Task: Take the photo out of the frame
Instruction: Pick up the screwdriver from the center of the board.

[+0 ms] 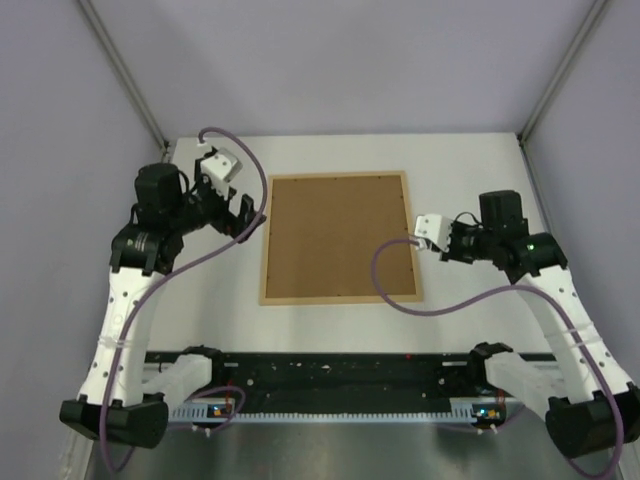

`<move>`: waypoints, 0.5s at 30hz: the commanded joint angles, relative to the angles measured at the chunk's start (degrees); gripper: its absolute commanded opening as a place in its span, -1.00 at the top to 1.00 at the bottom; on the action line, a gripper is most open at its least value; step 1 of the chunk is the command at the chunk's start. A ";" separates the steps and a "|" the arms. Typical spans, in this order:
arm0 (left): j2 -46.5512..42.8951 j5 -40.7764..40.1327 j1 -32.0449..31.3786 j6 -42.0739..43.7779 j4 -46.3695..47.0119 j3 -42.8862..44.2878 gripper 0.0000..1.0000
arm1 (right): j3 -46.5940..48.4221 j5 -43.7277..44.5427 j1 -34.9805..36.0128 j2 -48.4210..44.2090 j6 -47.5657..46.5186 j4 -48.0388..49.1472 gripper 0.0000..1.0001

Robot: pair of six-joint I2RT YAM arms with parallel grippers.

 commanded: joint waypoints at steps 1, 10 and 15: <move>5.59 4.67 -5.86 -2.84 -0.44 8.13 -0.97 | 2.10 -4.29 8.33 -3.18 6.81 0.64 1.00; 23.33 -0.10 -24.77 -4.15 -5.36 23.50 -0.97 | -4.12 6.61 17.93 -2.30 10.25 13.27 1.00; 34.41 3.69 -28.29 -8.72 -6.69 31.78 -0.97 | -13.43 13.53 20.65 -7.39 8.15 26.98 1.00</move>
